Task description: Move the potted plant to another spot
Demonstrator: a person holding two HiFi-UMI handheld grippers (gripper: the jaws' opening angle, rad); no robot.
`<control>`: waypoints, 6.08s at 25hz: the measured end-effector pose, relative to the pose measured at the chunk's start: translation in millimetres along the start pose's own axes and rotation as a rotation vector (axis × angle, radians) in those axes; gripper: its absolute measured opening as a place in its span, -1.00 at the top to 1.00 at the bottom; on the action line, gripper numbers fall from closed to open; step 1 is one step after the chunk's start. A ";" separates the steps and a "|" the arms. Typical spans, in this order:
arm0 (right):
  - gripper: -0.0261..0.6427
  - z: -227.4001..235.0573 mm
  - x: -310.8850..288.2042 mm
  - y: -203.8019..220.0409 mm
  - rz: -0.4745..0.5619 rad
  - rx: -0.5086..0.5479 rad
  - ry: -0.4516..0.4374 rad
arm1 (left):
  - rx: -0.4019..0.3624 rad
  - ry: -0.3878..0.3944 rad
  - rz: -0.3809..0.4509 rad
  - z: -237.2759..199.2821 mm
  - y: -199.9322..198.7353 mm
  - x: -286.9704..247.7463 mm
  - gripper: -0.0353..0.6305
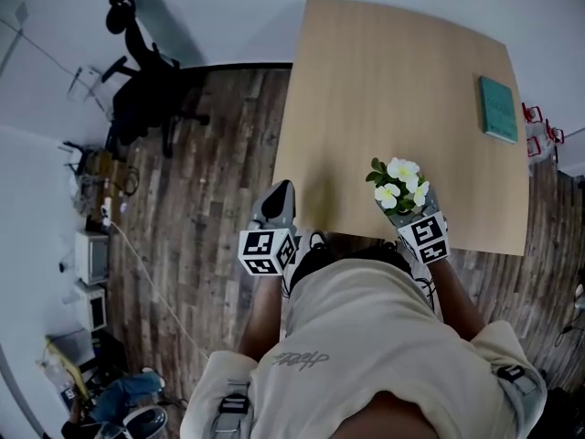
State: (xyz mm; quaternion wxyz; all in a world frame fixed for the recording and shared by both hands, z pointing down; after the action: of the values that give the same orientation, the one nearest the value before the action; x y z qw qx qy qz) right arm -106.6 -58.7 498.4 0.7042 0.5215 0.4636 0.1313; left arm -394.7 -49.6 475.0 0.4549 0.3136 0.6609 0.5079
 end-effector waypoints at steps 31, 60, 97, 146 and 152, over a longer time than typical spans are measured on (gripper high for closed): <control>-0.08 -86.3 -185.4 7.7 -0.144 -0.024 -0.118 | 0.047 0.091 -0.106 -108.3 24.5 -6.9 0.84; -0.08 -66.2 -292.1 9.5 -0.167 -0.006 -0.123 | 0.069 0.084 -0.166 -119.7 32.4 -19.7 0.84; 0.22 -54.2 -127.0 27.2 -0.204 -0.089 -0.079 | -0.004 0.237 -0.134 -68.6 20.7 -33.0 0.84; 0.92 82.1 47.6 -219.3 0.561 0.030 0.119 | -0.256 0.157 0.363 -12.4 -237.8 -83.6 0.84; 0.92 73.6 59.5 -230.2 0.608 0.061 0.133 | -0.275 0.136 0.379 -13.0 -246.2 -76.5 0.84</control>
State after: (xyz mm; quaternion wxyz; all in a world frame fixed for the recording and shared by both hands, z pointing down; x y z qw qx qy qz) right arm -85.4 -161.0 272.5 0.5849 0.6475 0.3352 0.3554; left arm -365.1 -192.5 262.0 0.3443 0.3323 0.5437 0.6895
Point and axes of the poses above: the fingertips, and each gripper's own axes: x backward along the fingers, z to its right, y out of its underside, the point moved 7 cm from there along x, backward along the fingers, and after that the axes turned 9 degrees about -x, right-handed, at the moved point
